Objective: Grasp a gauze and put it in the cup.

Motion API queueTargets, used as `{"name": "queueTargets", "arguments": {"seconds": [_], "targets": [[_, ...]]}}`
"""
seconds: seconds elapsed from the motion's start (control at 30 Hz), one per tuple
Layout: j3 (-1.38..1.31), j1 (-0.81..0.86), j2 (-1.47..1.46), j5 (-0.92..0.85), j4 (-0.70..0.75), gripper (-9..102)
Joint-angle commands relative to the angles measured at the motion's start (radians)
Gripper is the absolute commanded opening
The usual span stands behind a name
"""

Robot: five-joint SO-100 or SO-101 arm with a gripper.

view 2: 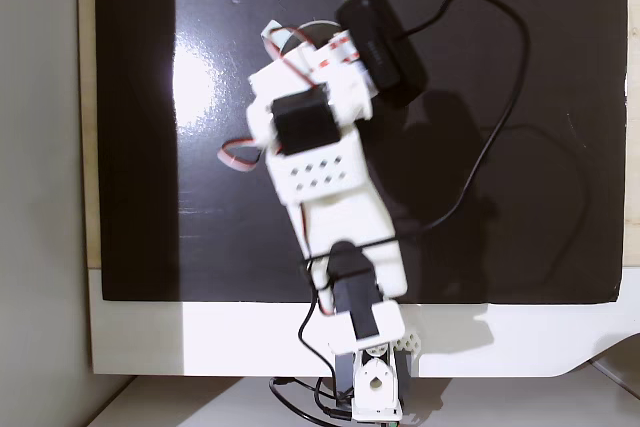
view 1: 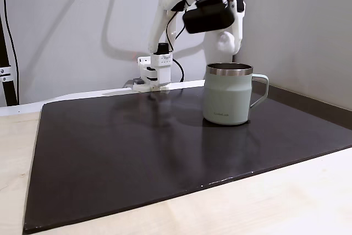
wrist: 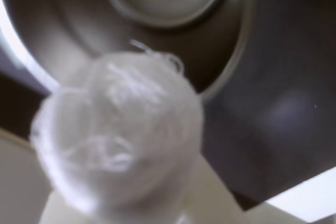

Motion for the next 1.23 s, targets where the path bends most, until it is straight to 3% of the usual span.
{"name": "queueTargets", "arguments": {"seconds": [0.0, 0.47, 0.53, 0.63, 0.73, 1.2], "targets": [[-0.092, 0.043, -0.028, 0.015, 0.003, 0], [-0.141, 0.041, -0.118, 0.032, 0.005, 0], [-0.141, 0.041, -0.114, 0.035, 0.005, 5], [-0.140, 0.044, -0.101, 0.035, 0.005, 21], [-0.132, 0.044, -0.087, 0.032, 0.005, 27], [-0.109, 0.046, -0.074, 0.037, 0.005, 28]]}}
